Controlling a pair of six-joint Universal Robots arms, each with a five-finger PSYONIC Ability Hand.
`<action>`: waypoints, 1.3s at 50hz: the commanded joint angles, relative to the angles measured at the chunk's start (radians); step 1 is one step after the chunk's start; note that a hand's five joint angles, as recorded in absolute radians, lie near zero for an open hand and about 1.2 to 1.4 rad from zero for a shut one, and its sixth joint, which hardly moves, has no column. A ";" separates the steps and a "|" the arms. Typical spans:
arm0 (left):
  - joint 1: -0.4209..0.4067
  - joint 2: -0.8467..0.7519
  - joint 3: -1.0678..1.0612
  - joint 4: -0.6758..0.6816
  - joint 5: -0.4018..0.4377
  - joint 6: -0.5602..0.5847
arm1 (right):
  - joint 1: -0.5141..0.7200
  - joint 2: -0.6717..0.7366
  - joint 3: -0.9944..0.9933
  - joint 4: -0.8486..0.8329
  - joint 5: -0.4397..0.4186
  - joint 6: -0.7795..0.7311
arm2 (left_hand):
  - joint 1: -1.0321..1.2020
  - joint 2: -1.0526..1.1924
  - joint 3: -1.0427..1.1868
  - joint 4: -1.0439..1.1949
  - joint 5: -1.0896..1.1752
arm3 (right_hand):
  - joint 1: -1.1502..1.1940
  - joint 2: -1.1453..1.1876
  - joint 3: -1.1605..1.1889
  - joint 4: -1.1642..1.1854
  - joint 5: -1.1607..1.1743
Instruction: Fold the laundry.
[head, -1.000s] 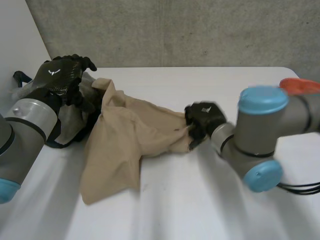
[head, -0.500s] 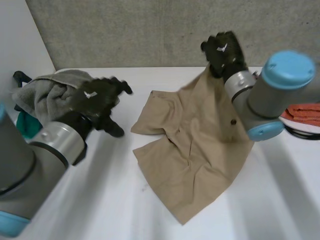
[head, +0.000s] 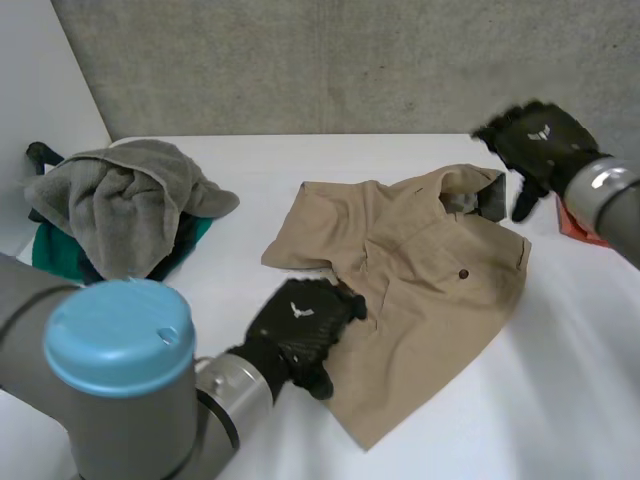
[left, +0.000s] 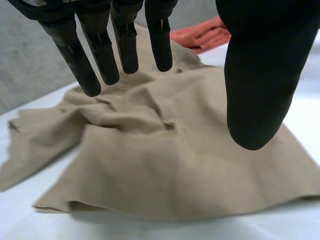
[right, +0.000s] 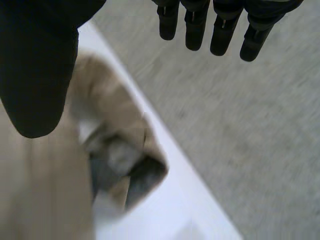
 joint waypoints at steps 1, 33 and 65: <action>-0.064 -0.086 0.014 0.003 -0.003 -0.001 | -0.124 0.061 0.092 0.057 -0.059 -0.338 | 0.074 0.090 0.090 0.088 0.083 | 0.130 0.126 0.118 0.117 0.110; -0.176 -0.268 0.139 0.049 -0.119 0.163 | -0.206 0.394 0.008 -0.175 -0.304 -0.398 | 0.413 0.430 0.429 0.427 0.422 | 0.522 0.519 0.511 0.510 0.503; 0.057 0.300 0.355 0.119 -0.198 0.164 | -0.200 -0.328 -0.190 0.025 -0.117 0.111 | 0.960 0.977 0.976 0.974 0.969 | 1.156 1.152 1.144 1.144 1.136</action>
